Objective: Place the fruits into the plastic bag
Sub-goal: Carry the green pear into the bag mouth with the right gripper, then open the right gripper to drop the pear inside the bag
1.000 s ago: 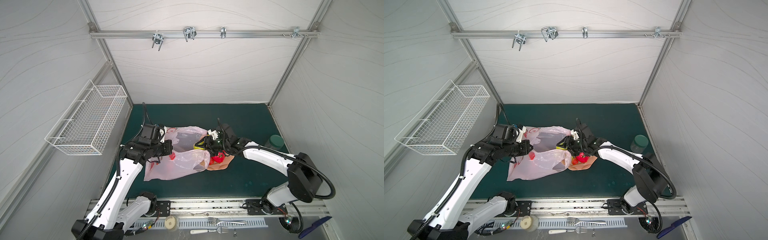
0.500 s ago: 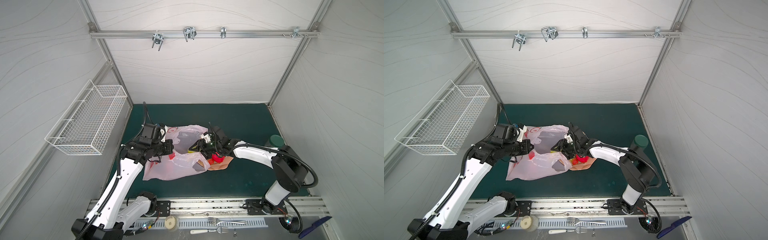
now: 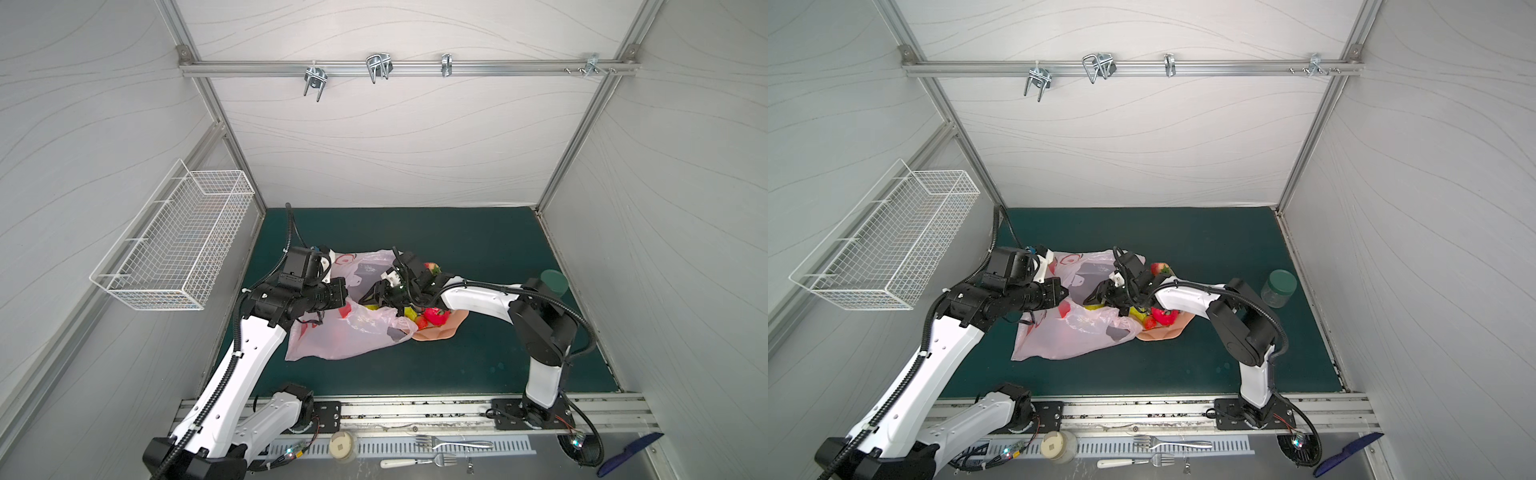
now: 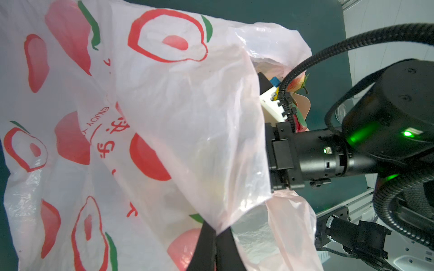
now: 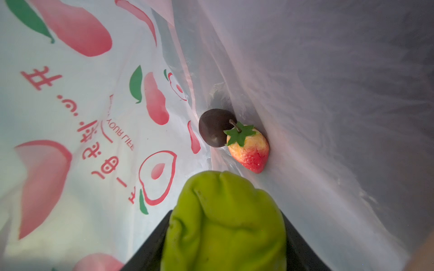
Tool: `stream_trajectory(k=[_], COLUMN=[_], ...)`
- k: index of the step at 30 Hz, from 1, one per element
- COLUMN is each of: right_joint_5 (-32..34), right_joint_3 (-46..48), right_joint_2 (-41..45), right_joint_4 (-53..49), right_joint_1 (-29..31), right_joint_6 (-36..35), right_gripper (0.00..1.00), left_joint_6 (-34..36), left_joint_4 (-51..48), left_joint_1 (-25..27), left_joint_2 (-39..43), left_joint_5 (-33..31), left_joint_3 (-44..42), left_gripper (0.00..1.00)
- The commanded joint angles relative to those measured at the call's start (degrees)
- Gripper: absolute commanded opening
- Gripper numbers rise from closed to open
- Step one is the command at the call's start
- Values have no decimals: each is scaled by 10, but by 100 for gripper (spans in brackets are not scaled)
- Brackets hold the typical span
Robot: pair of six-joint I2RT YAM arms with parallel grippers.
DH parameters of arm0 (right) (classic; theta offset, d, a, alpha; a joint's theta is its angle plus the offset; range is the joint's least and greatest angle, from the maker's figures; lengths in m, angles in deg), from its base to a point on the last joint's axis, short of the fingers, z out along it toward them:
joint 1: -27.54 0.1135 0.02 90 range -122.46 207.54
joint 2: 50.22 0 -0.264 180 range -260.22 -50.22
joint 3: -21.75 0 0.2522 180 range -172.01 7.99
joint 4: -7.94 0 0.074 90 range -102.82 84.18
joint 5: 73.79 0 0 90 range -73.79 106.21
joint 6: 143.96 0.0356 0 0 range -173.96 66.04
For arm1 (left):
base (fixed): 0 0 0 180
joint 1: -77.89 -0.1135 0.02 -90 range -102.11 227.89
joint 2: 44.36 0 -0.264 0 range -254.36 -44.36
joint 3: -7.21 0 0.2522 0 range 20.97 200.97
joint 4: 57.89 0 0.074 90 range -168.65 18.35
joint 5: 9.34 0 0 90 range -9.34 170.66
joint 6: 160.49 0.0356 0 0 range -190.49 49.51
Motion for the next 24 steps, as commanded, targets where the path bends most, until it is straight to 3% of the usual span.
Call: stream_trajectory(k=[1, 6, 10, 15, 24], right_joint_5=[-5, -3, -9, -21, -35], right_joint_3=[-41, -81, -96, -93, -92], right_joint_2=[-28, -57, -65, -57, -36], right_joint_4=[-63, -110, -119, -94, -53], right_joint_1=[14, 23, 28, 28, 27], right_joint_6=[-4, -17, -24, -29, -39], right_gripper=[41, 45, 54, 73, 85], left_joint_6=[-5, -5, -5, -5, -3], left_joint_4=[21, 22, 21, 21, 20], left_joint_1=[3, 3, 3, 3, 3], left_joint_2=[0, 0, 1, 1, 5], left_joint_5=[1, -1, -1, -3, -4], left_joint_3=[5, 3, 2, -1, -5], left_gripper=[0, 0, 0, 0, 0])
